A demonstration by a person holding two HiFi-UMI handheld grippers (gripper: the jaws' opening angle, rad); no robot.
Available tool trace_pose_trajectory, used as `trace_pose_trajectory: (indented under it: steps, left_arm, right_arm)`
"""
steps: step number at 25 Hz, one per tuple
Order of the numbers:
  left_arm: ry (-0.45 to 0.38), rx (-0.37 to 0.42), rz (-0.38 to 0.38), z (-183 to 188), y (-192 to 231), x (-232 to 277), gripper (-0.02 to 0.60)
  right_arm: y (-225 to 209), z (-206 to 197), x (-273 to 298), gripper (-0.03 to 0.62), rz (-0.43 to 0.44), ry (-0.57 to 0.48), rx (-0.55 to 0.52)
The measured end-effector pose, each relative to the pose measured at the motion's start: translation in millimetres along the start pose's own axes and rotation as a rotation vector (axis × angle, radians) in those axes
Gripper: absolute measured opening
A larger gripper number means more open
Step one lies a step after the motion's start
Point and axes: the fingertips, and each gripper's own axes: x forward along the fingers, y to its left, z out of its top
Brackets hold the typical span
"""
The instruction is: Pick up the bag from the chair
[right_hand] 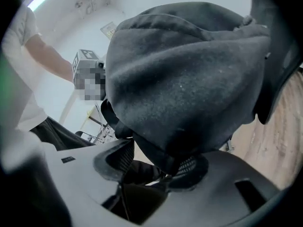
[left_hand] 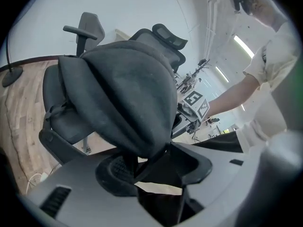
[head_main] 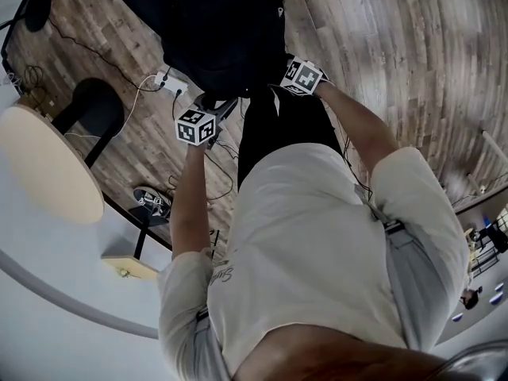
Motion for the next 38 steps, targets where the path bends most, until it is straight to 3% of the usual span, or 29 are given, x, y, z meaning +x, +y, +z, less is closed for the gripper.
trace_pose_trajectory:
  steps: [6, 12, 17, 20, 30, 34, 38]
  left_arm:
    - [-0.058, 0.011, -0.037, 26.9, -16.5, -11.5, 0.221]
    - [-0.219, 0.001, -0.135, 80.1, -25.2, -48.1, 0.216]
    - [-0.344, 0.006, -0.201, 127.3, -23.6, -73.7, 0.21]
    - [-0.395, 0.048, -0.231, 148.9, -22.8, -85.3, 0.207]
    - [-0.374, 0.184, -0.344, 177.8, -19.9, -108.0, 0.11]
    - [-0.393, 0.262, -0.353, 198.1, -20.0, -119.4, 0.06]
    - [-0.439, 0.256, -0.331, 216.3, -21.5, -133.4, 0.049]
  right_arm:
    - [15.7, 26.3, -41.0, 0.134, 0.115, -0.095, 0.029]
    - [29.2, 86.9, -89.9, 0.101, 0.18, -0.185, -0.069]
    - [21.9, 141.3, -120.5, 0.074, 0.094, -0.239, -0.164]
    - [16.9, 167.3, -132.9, 0.055, 0.047, -0.255, -0.179]
    - [8.6, 205.5, -139.9, 0.053, -0.088, -0.262, -0.052]
    - [4.1, 230.2, -152.1, 0.057, -0.134, -0.306, -0.057]
    - [7.4, 253.0, -167.4, 0.053, -0.161, -0.334, -0.104]
